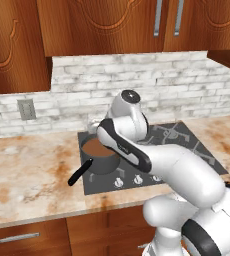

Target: Pick up the sugar cube(s) and place them in the saucepan with hot chocolate.

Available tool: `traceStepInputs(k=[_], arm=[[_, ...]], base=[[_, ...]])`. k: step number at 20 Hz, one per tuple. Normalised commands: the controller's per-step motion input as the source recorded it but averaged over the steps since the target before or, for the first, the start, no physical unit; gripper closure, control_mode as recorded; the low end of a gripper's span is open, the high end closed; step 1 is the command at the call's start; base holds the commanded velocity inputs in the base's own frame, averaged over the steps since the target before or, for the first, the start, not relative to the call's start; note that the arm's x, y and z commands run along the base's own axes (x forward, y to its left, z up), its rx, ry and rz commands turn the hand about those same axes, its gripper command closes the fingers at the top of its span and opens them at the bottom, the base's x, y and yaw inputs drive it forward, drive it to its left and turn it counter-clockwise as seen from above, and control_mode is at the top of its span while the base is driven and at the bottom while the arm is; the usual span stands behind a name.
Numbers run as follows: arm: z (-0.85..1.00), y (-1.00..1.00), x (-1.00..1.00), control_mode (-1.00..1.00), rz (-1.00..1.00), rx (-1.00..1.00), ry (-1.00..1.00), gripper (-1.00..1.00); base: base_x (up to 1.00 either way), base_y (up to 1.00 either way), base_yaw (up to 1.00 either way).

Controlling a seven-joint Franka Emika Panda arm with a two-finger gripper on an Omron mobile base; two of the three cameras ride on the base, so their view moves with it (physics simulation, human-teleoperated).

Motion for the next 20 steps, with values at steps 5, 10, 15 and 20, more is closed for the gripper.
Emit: traceStepInputs(k=[5, 10, 15, 20], arm=[[0.01, -0.01, -0.43, -1.0, 0.0, 0.04, -0.28, -1.0], [0.11, -0.11, -0.36, -1.0, 0.0, 0.07, -0.25, -1.0], [0.41, -0.43, -0.37, -1.0, 0.0, 0.23, -0.18, -1.0], [0.49, -0.48, -0.39, -1.0, 0.0, 0.31, -0.13, -1.0]], base=[[0.0, 0.0, 0.0], [0.0, 0.0, 0.0], [0.0, 0.0, 0.0], [0.0, 0.0, 0.0]])
